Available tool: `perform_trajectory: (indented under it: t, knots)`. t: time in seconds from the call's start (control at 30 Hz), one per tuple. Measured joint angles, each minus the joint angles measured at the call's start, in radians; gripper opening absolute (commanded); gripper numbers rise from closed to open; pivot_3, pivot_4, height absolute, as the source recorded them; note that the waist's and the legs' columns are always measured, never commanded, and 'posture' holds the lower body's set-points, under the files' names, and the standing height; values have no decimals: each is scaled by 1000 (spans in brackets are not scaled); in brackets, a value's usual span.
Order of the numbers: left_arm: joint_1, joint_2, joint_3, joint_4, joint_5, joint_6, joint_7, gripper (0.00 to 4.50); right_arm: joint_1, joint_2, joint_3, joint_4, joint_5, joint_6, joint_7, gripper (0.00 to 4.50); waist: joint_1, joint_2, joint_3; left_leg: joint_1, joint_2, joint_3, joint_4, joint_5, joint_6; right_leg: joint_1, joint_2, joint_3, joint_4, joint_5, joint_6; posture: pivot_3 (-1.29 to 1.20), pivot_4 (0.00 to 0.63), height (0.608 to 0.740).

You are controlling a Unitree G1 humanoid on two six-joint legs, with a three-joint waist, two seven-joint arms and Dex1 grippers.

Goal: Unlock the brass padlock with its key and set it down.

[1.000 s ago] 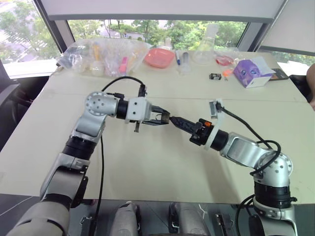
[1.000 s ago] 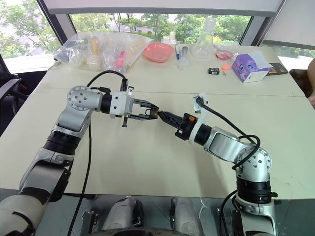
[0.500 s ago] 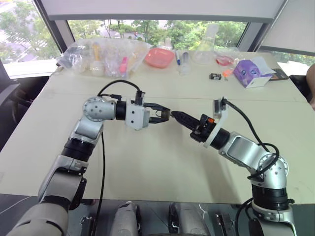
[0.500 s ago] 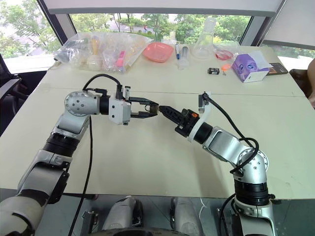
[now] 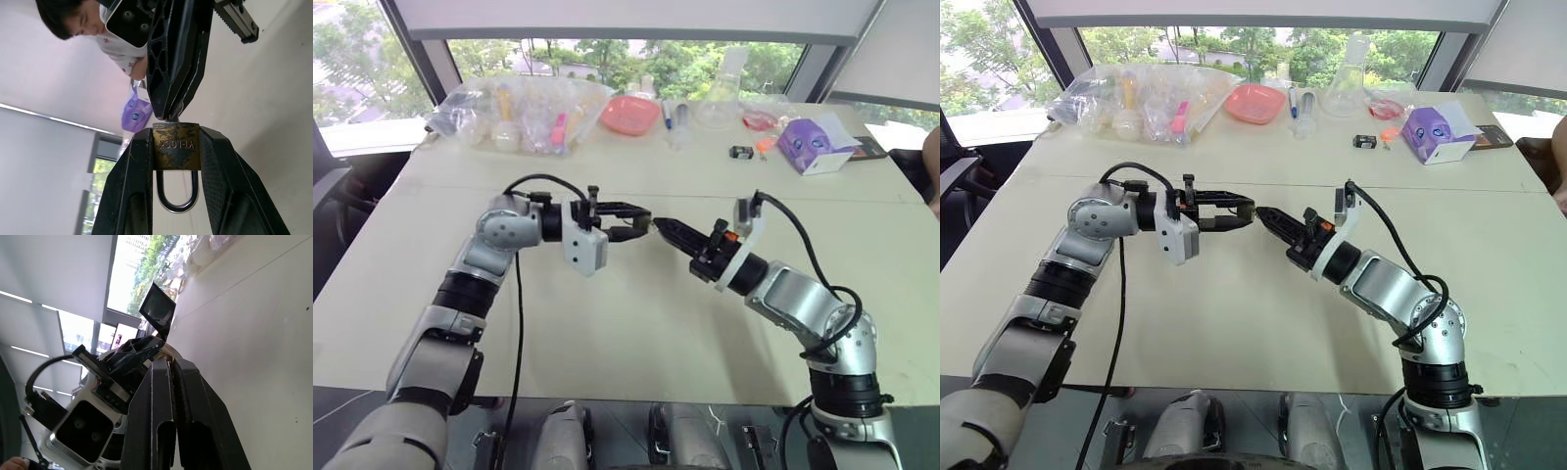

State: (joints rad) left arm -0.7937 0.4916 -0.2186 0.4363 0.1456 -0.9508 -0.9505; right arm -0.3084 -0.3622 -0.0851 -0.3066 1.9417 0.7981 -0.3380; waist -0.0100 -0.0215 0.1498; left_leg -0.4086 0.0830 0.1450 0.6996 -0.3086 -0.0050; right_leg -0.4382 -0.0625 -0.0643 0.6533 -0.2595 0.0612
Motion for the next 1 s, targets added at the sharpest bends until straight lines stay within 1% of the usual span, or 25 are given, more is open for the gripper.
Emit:
perform_trajectory:
  t: [0.17,0.4,0.5,0.57,0.6,0.63,0.67,0.7,0.77,0.8,0.87,0.9,0.93,1.0]
  knots:
    - [-16,11,-1,50,71,-87,86,718,0,34,1,7,8,-11,-26,111,1,0,0,0,0,1,0,0,0,0,0,0,0,0,0,0,150,740]
    - [-33,25,-1,83,174,-167,205,718,0,85,-17,15,19,-10,-61,111,0,0,0,0,0,1,0,0,0,0,0,0,0,0,0,0,150,740]
    - [-34,28,-5,100,197,-184,239,718,0,95,-20,20,19,-5,-72,111,0,0,0,0,0,1,0,0,0,0,0,0,0,0,0,0,150,740]
    - [-35,36,-47,102,144,-139,195,718,-5,35,-8,20,-8,14,-60,111,2,0,0,0,0,2,0,0,0,0,-1,0,0,0,0,0,150,740]
    - [-35,37,-66,104,106,-98,160,718,-9,-12,3,15,-56,33,-32,111,1,0,0,0,0,2,0,0,0,0,-1,0,0,0,0,0,150,740]
    - [-35,38,-77,105,64,-54,124,718,-9,-58,16,-6,-130,49,17,111,1,0,0,0,0,2,0,0,0,0,-1,0,0,0,0,0,150,740]
    - [-35,38,-82,103,9,3,82,718,-10,-129,38,-37,-243,64,89,111,0,1,0,0,0,2,0,-1,1,-1,-1,0,0,0,0,0,150,740]
    - [-35,44,-82,98,-39,51,50,718,-9,-171,46,-50,-332,70,147,341,-1,0,0,0,0,2,0,-1,1,-1,0,0,0,0,0,0,150,740]
    - [-44,48,-81,84,-101,118,1,718,-8,-198,47,-57,-448,61,242,971,-2,0,0,0,1,2,0,-1,1,-1,0,0,0,0,0,0,150,740]
    - [-49,48,-81,70,-122,142,-18,718,-8,-198,47,-58,-479,54,280,1402,-3,0,0,0,1,2,0,-1,1,-1,1,0,0,0,0,0,150,740]
    - [-60,47,-81,46,-161,183,-55,718,-9,-199,47,-60,-526,47,350,2467,-1,0,0,0,1,2,0,-1,1,-1,1,0,0,0,0,0,150,740]
    - [-61,47,-81,34,-179,206,-73,718,-12,-207,50,-62,-548,48,380,2890,-1,0,0,0,1,2,0,0,1,-1,1,0,0,0,0,0,150,740]
    - [-61,47,-81,23,-195,232,-94,718,-17,-220,56,-64,-580,50,415,3460,0,0,0,0,1,2,0,0,1,-1,1,0,0,0,0,0,150,740]
    - [-61,47,-81,10,-215,270,-120,718,-24,-224,61,-65,-611,56,450,3460,0,0,0,0,1,3,0,0,1,-1,1,0,0,0,0,0,150,740]
